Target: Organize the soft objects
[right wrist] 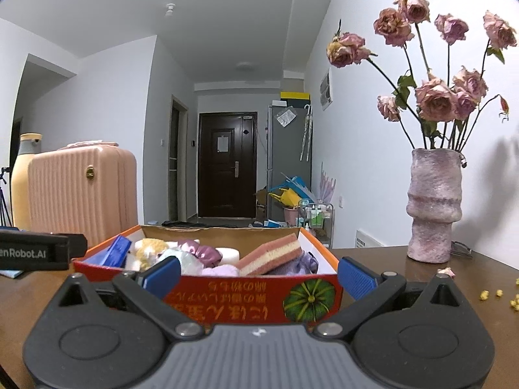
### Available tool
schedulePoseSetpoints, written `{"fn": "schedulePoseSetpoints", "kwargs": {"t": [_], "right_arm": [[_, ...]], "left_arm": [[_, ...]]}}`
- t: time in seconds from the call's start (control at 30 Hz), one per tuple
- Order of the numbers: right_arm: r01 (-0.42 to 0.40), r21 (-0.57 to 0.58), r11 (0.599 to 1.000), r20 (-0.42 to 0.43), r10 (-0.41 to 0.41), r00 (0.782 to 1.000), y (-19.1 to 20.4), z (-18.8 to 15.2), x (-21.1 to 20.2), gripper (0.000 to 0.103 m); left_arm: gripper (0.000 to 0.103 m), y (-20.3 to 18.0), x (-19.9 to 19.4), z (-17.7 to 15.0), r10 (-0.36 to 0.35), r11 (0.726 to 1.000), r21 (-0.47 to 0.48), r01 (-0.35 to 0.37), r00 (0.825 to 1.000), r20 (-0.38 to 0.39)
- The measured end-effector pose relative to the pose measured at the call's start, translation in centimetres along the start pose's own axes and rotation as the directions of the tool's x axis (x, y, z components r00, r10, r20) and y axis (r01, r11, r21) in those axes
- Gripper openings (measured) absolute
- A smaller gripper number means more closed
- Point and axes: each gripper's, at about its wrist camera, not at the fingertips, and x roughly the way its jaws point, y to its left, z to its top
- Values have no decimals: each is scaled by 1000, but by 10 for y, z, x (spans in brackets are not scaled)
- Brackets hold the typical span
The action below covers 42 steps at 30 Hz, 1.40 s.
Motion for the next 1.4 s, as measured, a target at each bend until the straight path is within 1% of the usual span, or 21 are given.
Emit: {"fn": "schedulePoseSetpoints", "kwargs": {"t": [0.27,0.53,0.77,0.87,1.0,1.2,1.4], "right_arm": [[-17,-10,1000,-18,17,1000,5,-7,-50,103],[-22,3,1000,-55,22,998,9,-10,-99,103],[-20,-4,1000,-58,20,998,18,-16,-153,103],[-28,14,1000,-61,28,998,19,-17,-174,103],[-42,39,998,-77,45,996,20,-18,-205,103],[-41,36,998,-73,44,996,23,-10,-246,103],[-35,13,999,-37,36,999,27,6,-279,103]], "left_arm": [[103,11,-48,-12,-12,1000,10,12,1000,-8],[103,17,-102,-20,-44,999,22,44,999,-8],[103,27,-162,-25,-80,996,26,80,996,34],[103,34,-184,-28,-94,995,20,93,995,40],[103,42,-210,-31,-103,994,35,101,994,43],[103,53,-250,-35,-122,991,69,118,991,63],[103,58,-275,-40,-139,988,82,133,988,72]]}}
